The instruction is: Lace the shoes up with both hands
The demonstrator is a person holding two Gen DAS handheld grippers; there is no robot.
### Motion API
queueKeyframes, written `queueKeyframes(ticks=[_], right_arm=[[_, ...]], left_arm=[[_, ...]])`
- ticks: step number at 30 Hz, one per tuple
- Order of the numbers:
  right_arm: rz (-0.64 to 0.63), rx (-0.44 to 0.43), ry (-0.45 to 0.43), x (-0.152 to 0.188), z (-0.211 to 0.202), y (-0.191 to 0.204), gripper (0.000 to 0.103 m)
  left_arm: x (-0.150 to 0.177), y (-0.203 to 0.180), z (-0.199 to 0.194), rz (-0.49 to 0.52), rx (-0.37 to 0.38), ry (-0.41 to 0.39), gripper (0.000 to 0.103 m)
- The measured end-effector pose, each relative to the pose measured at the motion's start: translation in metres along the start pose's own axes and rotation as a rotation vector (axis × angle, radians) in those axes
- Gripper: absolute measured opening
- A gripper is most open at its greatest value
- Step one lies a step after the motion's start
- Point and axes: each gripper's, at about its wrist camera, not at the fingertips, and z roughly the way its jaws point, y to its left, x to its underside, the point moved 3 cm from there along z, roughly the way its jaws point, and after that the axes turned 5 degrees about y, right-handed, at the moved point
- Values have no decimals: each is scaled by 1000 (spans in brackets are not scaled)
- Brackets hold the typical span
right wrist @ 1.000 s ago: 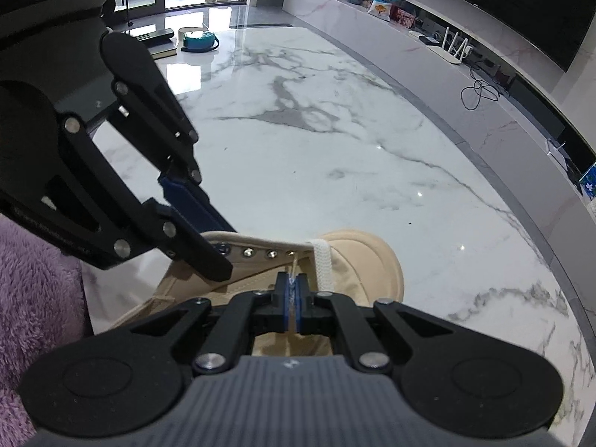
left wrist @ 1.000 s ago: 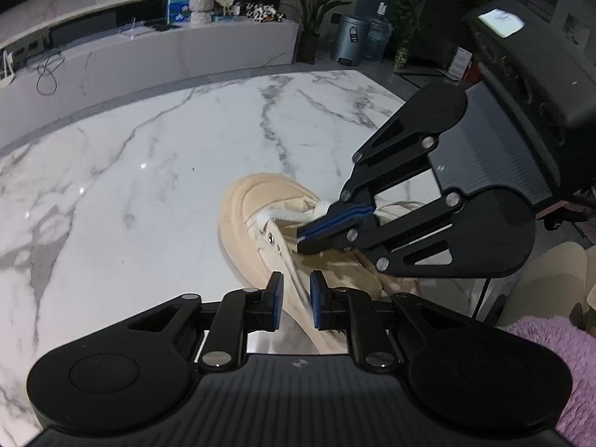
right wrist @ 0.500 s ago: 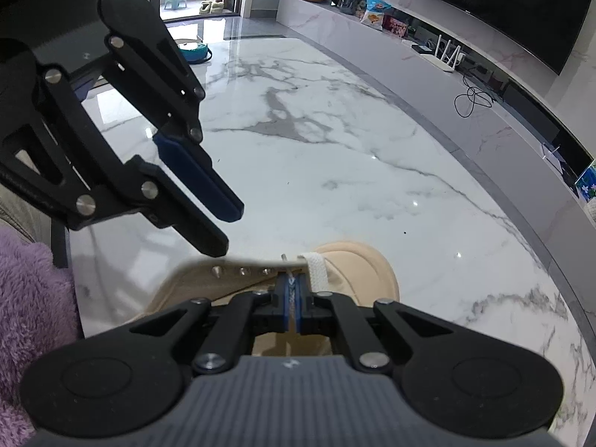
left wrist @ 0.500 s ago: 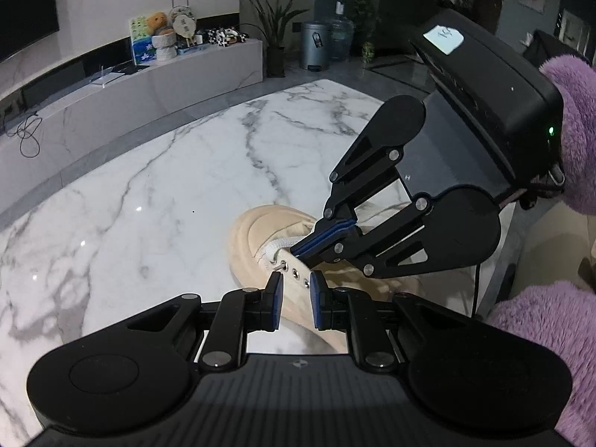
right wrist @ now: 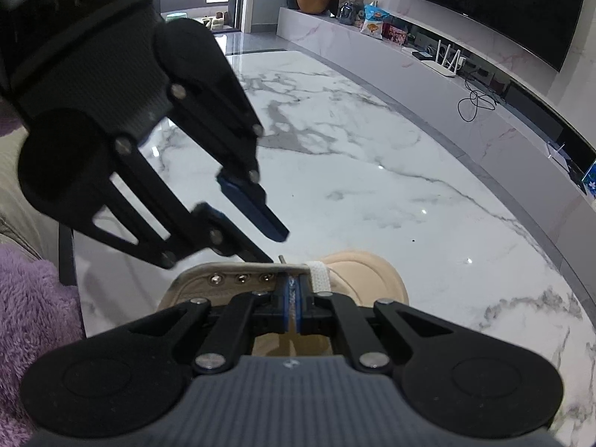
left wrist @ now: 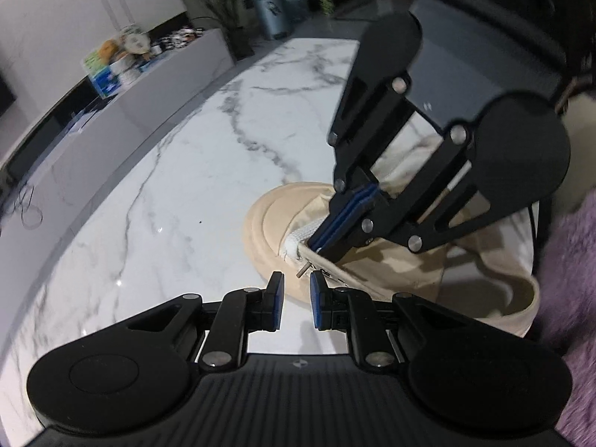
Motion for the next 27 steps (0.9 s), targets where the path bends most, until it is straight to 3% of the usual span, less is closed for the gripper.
queueKeyframes(ticks=[7, 9, 13, 21, 24, 27], right_arm=[[21, -26, -17, 2, 1, -4, 5], [22, -30, -21, 4, 1, -4, 5], [33, -31, -27, 3, 2, -4, 5], [96, -3, -52, 12, -11, 0, 9], [147, 21, -81, 19, -25, 2, 32], [223, 41, -118, 29, -42, 5, 32]], left_arm=[[-3, -10, 10, 203, -30, 23, 11], [-4, -15, 13, 272, -39, 36, 4], [-3, -30, 20, 375, -91, 56, 1], [-8, -22, 15, 307, -72, 98, 0], [-7, -16, 3, 276, -55, 119, 0], [-5, -9, -12, 237, -27, 145, 0]])
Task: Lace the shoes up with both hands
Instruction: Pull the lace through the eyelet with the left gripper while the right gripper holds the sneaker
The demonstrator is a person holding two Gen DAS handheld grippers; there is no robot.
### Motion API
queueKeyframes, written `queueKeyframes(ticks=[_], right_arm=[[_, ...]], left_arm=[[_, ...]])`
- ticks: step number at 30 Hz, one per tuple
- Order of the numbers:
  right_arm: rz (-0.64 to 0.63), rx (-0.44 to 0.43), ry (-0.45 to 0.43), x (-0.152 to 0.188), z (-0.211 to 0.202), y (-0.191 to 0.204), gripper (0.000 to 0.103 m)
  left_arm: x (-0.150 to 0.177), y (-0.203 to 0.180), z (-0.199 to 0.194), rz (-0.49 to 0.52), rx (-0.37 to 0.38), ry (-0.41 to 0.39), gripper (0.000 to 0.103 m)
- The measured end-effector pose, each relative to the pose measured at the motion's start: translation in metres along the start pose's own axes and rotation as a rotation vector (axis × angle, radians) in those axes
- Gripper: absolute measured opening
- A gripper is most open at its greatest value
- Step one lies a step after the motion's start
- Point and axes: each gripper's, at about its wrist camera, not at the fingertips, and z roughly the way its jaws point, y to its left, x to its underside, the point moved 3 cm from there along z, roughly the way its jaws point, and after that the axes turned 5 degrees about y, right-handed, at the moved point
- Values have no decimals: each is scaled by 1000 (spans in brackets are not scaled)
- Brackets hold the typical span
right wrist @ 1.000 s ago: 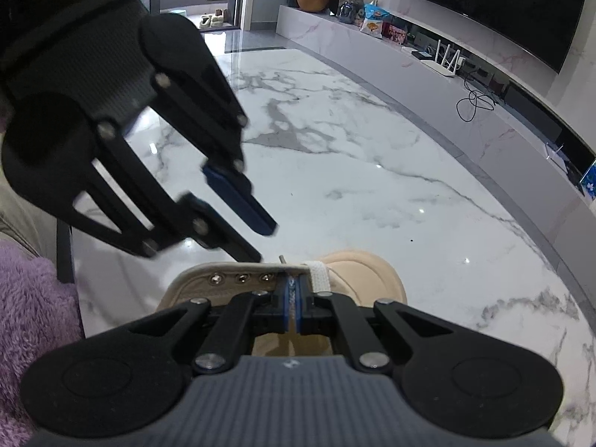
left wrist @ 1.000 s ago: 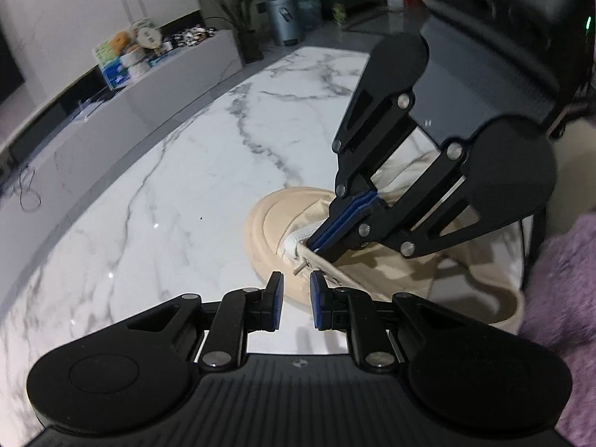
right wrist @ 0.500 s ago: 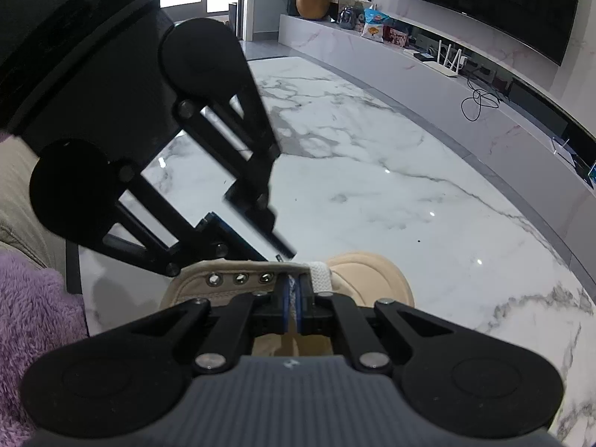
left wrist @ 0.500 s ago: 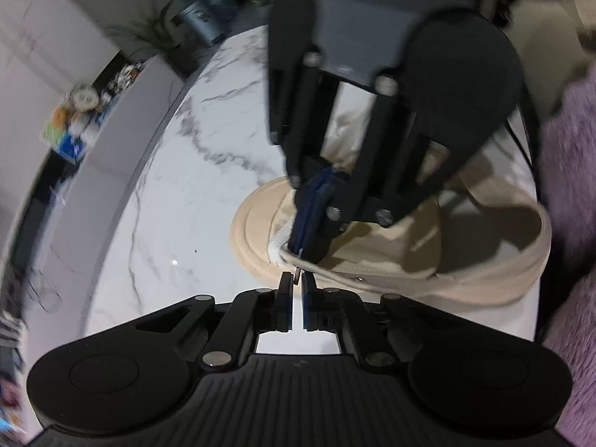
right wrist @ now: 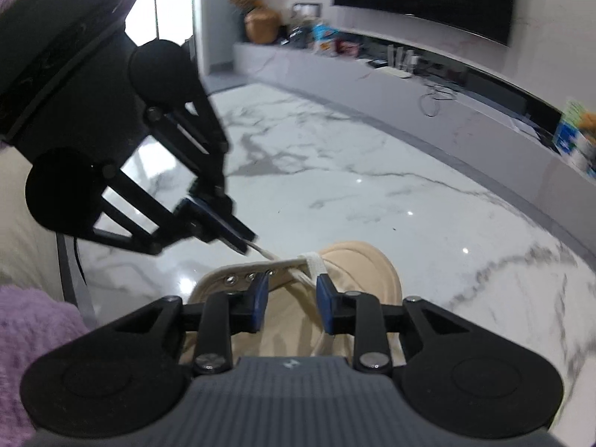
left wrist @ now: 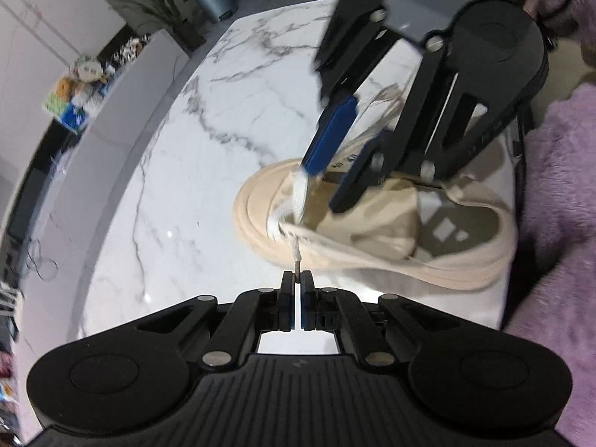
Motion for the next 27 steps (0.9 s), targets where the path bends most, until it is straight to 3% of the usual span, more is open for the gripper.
queueKeyframes(ticks=[6, 10, 17, 21, 27], right_arm=[[102, 96, -49, 24, -21, 9, 32], [235, 139, -83, 38, -26, 10, 31], [311, 215, -141, 41, -37, 11, 29], [385, 212, -136, 47, -37, 3, 29], [437, 173, -125, 57, -37, 1, 16]], left_arm=[[24, 2, -39, -97, 60, 29, 0], [47, 6, -72, -180, 69, 65, 0], [75, 13, -132, -278, 10, 112, 0], [83, 17, -157, -324, -24, 130, 0], [97, 24, -193, -405, -100, 143, 0]])
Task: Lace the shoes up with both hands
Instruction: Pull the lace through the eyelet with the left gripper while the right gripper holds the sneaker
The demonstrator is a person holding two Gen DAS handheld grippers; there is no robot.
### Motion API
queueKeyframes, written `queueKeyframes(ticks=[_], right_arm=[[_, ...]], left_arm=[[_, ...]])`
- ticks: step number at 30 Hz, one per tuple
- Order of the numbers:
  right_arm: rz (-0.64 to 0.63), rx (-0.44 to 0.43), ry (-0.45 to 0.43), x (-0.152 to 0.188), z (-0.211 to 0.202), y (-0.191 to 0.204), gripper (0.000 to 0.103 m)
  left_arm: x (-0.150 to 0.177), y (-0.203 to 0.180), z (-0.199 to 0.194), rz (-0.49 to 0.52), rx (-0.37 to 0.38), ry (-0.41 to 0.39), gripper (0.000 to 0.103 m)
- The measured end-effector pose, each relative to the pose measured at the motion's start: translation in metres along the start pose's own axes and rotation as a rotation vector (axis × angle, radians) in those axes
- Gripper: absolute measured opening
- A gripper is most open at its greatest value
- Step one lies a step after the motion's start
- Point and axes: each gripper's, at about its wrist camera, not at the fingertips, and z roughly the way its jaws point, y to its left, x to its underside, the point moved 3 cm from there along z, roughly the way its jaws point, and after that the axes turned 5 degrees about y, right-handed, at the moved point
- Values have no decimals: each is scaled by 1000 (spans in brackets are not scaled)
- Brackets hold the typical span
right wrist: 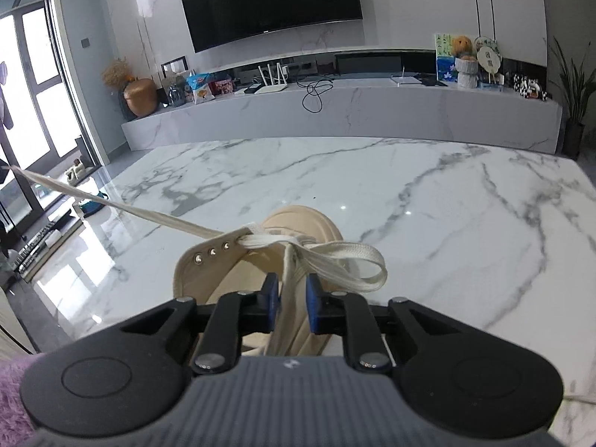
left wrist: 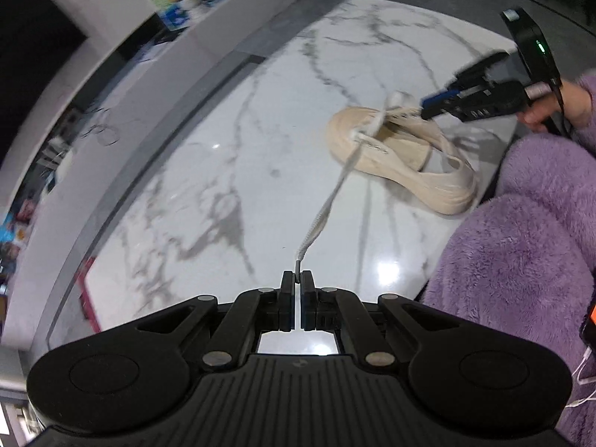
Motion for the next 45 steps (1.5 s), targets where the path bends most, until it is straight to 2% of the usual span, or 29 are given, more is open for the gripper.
queueKeyframes(ticks=[3, 8, 16, 21, 26, 29, 31, 36, 41, 45], right_arm=[[-3, 9, -2, 1, 0, 1, 15], [-19, 26, -3, 3, -1, 5, 15], [-3, 34, -7, 5, -4, 4, 15], [-5, 36, -10, 6, -5, 4, 15], [-8, 38, -11, 6, -4, 5, 15], [-15, 42, -12, 5, -4, 6, 15], [-17, 42, -13, 6, -4, 6, 15], [-24, 43, -12, 5, -3, 6, 15], [-47, 48, -15, 6, -3, 10, 15], [-43, 49, -11, 6, -3, 9, 15]], left_arm=[[14, 12, -13, -58, -37, 10, 0], [47, 31, -15, -138, -115, 101, 0], [82, 62, -33, -251, -217, 152, 0], [92, 73, -43, -291, -267, 169, 0], [88, 75, -40, -296, -287, 185, 0], [92, 86, -37, -348, -328, 219, 1], [93, 89, -35, -338, -344, 227, 1], [85, 77, -26, -286, -340, 223, 0], [64, 59, -6, -207, -302, 177, 0], [35, 34, 11, -138, -184, 109, 0]])
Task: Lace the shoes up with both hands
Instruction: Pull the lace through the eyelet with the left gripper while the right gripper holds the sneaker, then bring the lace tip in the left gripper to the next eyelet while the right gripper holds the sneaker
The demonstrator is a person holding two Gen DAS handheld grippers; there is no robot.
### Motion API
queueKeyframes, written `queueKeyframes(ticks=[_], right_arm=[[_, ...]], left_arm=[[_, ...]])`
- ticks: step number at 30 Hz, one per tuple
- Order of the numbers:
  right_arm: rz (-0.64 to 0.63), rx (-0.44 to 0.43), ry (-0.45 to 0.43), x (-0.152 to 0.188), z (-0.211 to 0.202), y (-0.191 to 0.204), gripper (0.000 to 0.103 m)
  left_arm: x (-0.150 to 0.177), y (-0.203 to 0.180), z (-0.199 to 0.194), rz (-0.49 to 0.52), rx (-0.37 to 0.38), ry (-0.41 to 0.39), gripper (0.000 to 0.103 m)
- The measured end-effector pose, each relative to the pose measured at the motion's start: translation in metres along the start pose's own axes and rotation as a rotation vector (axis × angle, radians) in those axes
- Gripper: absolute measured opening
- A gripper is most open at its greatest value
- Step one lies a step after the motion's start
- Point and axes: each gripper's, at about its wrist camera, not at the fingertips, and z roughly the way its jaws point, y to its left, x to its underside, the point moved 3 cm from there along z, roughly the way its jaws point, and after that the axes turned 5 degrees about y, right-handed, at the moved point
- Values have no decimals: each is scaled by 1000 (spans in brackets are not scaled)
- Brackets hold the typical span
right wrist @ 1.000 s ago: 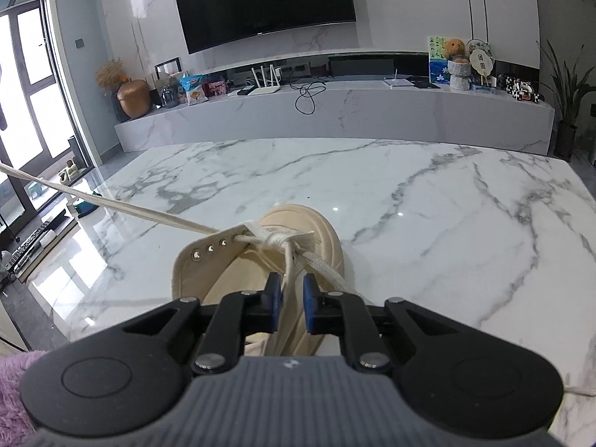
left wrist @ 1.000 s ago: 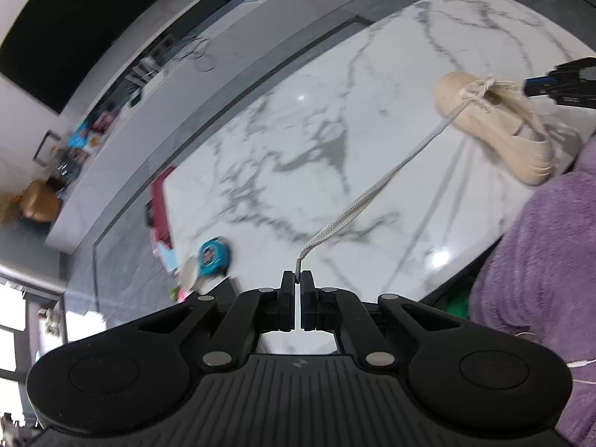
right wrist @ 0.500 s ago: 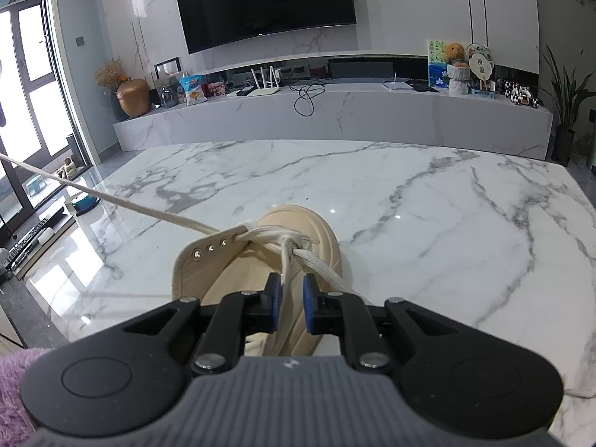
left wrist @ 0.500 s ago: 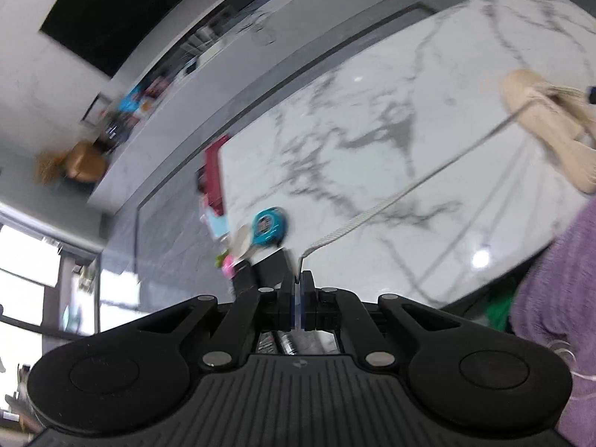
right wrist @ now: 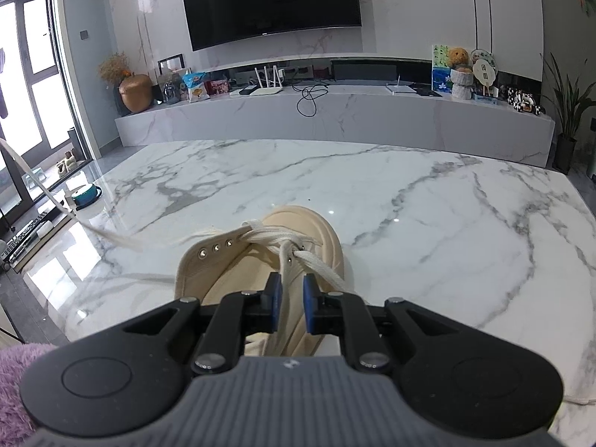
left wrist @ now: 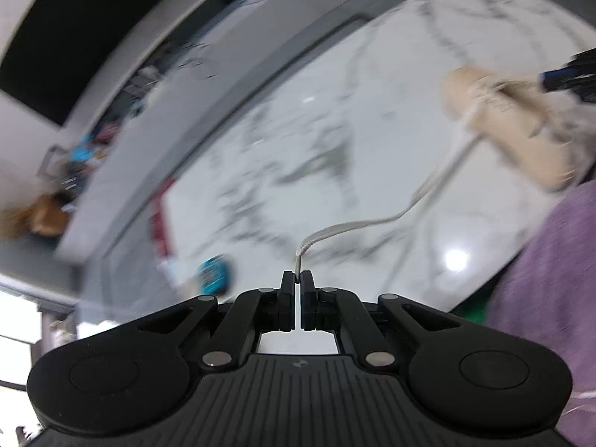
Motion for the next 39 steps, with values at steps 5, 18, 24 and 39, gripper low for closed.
queueKeyframes(ticks=[5, 18, 24, 39], right_arm=[[-22, 5, 4, -1, 1, 4, 15], [-16, -18, -3, -4, 5, 1, 24], [-37, -56, 9, -10, 12, 3, 22], [132, -75, 13, -2, 19, -20, 7]], left_arm=[[-40, -50, 12, 166, 53, -81, 0], [-125, -139, 49, 422, 141, -221, 0], [-151, -169, 63, 512, 169, -233, 0], [-174, -196, 89, 526, 244, -258, 9]])
